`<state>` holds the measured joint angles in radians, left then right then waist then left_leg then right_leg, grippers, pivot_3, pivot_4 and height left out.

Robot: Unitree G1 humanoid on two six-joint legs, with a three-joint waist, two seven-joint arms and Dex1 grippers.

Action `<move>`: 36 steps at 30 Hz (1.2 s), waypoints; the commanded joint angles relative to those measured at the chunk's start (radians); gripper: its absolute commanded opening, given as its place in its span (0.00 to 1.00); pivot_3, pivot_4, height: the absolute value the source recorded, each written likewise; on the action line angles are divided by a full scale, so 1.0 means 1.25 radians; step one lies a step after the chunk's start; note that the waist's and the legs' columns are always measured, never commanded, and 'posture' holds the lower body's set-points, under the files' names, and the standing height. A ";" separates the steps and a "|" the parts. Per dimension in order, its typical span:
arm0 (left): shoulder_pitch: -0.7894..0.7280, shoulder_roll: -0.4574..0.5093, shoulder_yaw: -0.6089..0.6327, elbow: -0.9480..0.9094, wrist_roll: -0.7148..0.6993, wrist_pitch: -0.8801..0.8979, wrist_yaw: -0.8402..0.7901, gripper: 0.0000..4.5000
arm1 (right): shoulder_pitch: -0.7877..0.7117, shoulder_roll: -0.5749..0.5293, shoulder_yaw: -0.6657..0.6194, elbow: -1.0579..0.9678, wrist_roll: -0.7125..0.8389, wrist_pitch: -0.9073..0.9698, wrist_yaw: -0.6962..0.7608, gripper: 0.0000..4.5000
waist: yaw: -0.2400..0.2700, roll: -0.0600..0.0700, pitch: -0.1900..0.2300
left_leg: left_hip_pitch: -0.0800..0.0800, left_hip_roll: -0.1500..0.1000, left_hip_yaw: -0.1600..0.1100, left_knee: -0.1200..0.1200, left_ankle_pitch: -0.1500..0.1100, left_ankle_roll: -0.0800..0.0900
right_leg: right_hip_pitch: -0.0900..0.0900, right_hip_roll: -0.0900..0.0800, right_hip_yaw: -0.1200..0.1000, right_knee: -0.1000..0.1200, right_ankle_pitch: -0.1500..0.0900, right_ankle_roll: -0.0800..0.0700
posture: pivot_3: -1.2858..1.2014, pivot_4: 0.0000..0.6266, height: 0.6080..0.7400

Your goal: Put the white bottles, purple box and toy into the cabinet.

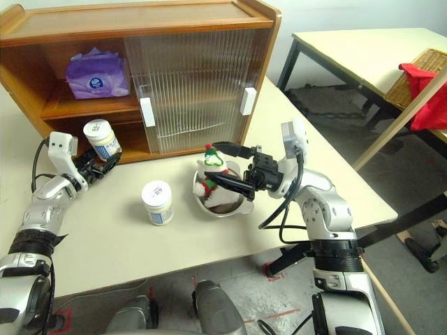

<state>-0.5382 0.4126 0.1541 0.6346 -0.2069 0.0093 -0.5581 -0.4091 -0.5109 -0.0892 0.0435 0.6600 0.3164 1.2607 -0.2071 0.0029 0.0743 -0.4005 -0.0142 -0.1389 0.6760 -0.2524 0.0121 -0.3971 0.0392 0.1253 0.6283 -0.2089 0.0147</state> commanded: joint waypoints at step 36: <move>-0.260 -0.058 -0.014 0.408 0.097 -0.072 0.155 0.92 | 0.004 0.000 0.003 -0.016 -0.005 -0.005 -0.003 1.00 | -0.007 -0.001 0.001 | -0.002 -0.006 0.007 0.001 0.002 0.007 | 0.002 0.000 0.001 -0.010 0.006 0.012 | 0.40 0.11 1.00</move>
<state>-0.8516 0.3468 0.1342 1.1236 -0.0910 -0.0743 -0.3616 -0.4057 -0.5115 -0.0892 0.0386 0.6594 0.3172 1.2588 -0.2154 0.0019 0.0749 -0.4029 -0.0224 -0.1300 0.6777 -0.2492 0.0218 -0.3943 0.0384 0.1262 0.6156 -0.2007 0.0299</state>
